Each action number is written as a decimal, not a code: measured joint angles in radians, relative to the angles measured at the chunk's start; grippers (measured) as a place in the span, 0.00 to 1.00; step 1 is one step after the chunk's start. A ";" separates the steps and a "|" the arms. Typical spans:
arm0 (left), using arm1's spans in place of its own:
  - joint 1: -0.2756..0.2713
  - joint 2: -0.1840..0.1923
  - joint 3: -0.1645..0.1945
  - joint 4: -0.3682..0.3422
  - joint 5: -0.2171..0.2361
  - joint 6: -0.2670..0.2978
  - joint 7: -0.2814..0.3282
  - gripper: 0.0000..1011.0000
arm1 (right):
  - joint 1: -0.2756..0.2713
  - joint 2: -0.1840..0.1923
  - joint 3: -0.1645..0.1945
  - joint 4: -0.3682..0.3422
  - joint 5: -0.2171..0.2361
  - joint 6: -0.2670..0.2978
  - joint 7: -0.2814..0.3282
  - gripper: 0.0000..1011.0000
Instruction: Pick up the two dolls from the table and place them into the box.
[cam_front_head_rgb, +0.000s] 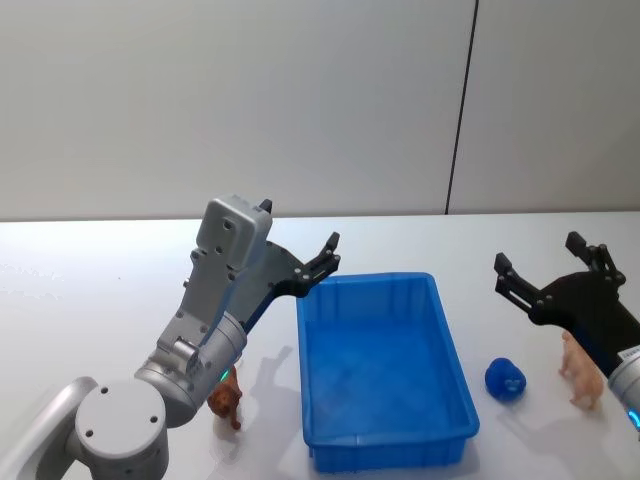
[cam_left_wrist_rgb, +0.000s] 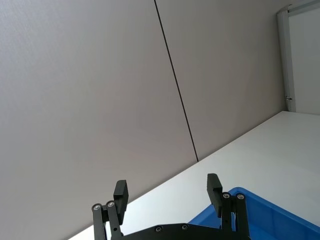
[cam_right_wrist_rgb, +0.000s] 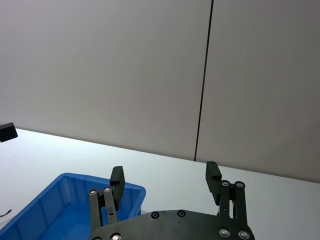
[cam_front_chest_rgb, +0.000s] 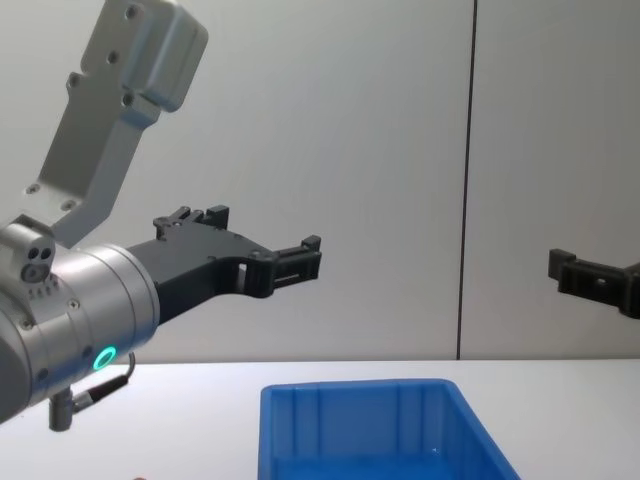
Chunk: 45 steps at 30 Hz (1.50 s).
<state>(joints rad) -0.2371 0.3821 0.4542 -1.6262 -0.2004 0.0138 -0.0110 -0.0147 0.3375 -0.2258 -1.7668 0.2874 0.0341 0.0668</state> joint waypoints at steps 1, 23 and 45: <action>0.000 0.000 0.000 0.000 0.000 0.000 0.000 0.99 | 0.000 0.000 0.000 0.000 0.000 0.000 0.000 0.99; 0.000 0.000 0.000 0.000 0.000 0.000 0.000 0.99 | 0.000 0.000 0.000 0.000 0.000 0.000 0.000 0.99; 0.000 0.000 0.000 0.000 0.000 0.000 0.000 0.99 | -0.052 0.105 0.075 0.035 0.097 0.072 0.067 0.99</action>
<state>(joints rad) -0.2371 0.3821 0.4542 -1.6262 -0.2004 0.0138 -0.0109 -0.0667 0.4422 -0.1511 -1.7314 0.3846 0.1063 0.1337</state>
